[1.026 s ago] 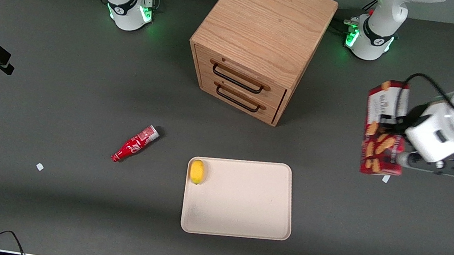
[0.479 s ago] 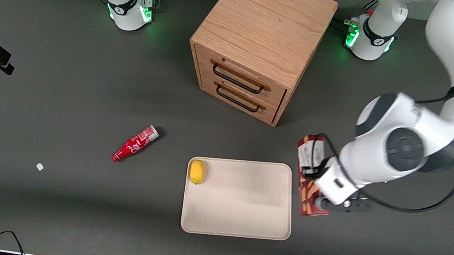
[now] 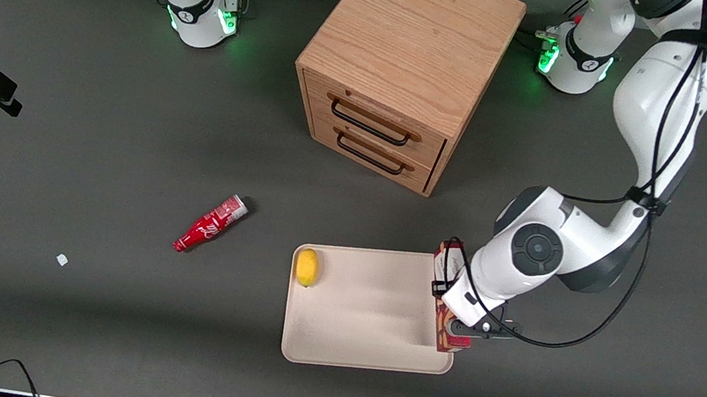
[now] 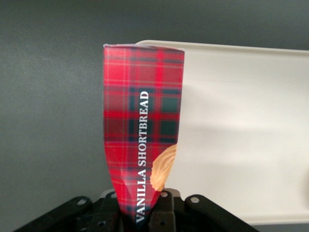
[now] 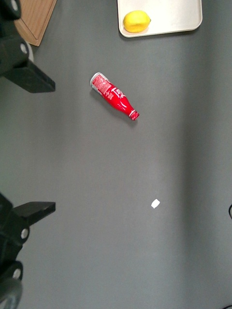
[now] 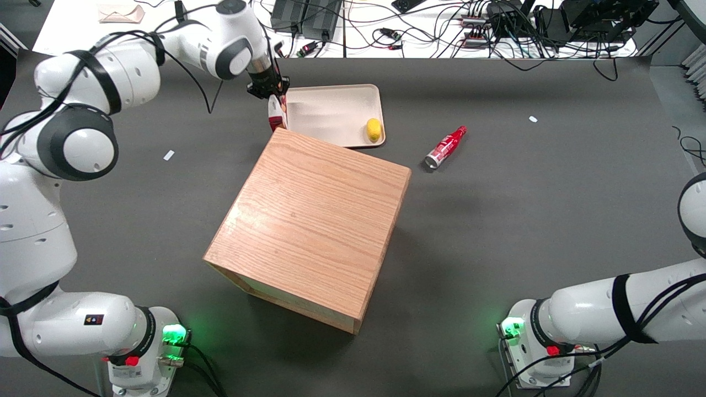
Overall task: Place red cookie box on tray
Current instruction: 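Carry the box over the white tray's rim with the left gripper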
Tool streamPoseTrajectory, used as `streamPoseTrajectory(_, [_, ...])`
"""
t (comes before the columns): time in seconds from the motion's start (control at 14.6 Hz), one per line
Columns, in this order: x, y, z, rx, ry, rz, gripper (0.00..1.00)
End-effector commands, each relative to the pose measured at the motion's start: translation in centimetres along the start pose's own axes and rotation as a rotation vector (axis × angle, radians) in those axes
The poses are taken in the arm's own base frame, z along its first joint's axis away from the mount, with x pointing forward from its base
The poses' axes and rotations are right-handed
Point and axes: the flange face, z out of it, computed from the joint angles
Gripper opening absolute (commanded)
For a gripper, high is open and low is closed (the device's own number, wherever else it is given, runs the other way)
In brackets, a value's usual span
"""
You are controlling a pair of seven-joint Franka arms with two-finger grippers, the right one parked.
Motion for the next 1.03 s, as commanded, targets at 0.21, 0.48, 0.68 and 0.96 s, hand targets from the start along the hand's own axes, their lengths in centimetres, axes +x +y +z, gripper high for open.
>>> streamPoseTrajectory(0.21, [-0.2,0.6,3.2,0.019,0.072,-0.009,0.00])
streamPoseTrajectory(0.48, [-0.1,0.5,3.7,0.023,0.073,0.000,0.16])
streamPoseTrajectory(0.68, [0.0,0.3,3.6,0.039,0.078,-0.002,1.00])
streamPoseTrajectory(0.96, [0.1,0.6,1.6,0.035,0.079,-0.043,1.00])
